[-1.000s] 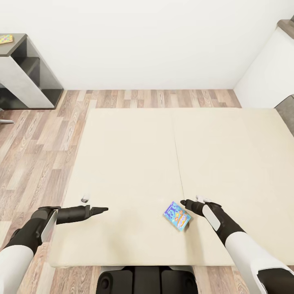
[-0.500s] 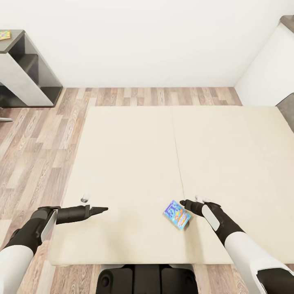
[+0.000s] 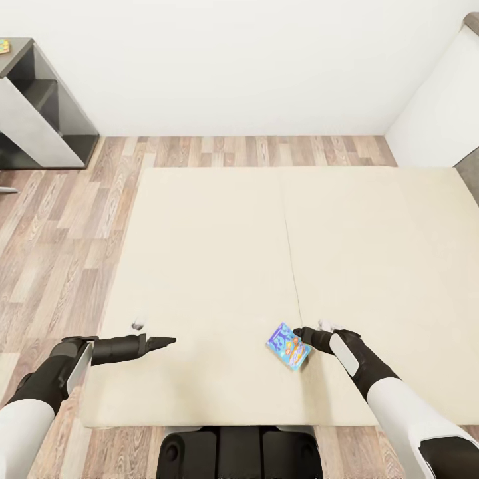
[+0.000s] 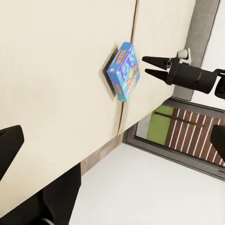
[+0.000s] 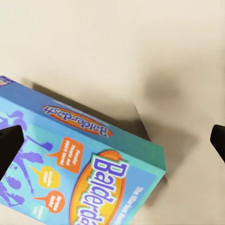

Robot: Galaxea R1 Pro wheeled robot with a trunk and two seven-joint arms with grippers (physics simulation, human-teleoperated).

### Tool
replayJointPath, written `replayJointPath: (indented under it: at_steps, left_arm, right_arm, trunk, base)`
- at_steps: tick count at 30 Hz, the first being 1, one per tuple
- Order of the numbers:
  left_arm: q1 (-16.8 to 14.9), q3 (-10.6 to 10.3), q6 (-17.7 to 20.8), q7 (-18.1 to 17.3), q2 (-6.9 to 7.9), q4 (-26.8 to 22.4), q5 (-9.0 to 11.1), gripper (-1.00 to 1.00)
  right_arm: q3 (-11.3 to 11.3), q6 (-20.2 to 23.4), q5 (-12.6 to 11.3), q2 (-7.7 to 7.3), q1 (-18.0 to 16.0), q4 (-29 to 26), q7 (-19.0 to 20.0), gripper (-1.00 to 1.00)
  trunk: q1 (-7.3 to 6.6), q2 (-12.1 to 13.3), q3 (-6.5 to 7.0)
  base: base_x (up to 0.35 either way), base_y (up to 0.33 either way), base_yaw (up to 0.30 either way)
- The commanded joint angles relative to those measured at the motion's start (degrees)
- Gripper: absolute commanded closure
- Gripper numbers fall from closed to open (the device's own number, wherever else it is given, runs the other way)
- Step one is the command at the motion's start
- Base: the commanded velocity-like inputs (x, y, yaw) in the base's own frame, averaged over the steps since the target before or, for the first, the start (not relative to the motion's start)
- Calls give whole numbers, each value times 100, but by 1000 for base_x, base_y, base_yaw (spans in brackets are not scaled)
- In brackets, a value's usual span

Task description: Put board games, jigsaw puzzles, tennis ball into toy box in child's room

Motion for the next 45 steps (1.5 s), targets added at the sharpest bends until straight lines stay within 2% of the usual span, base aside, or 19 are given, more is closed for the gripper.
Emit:
replayJointPath:
  at_steps: [1,16,45]
  left_arm:
    - [-2,1,52,-13,1,-1,16,-100]
    - [-2,2,52,-17,1,-1,16,-100]
    - [-2,2,52,-17,1,-1,18,-100]
  right_arm:
    - [37,23,-28,-2,-2,-9,-14,-100]
    - [42,194,-44,24,-2,-13,-11,-100]
    - [42,199,-34,39,-2,-15,0,-100]
  trunk:
    - [3,-9,-16]
    - [3,-9,-147]
    - [3,-9,-197]
  base:
    - [0,0,0]
    - [0,0,0]
    - [0,0,0]
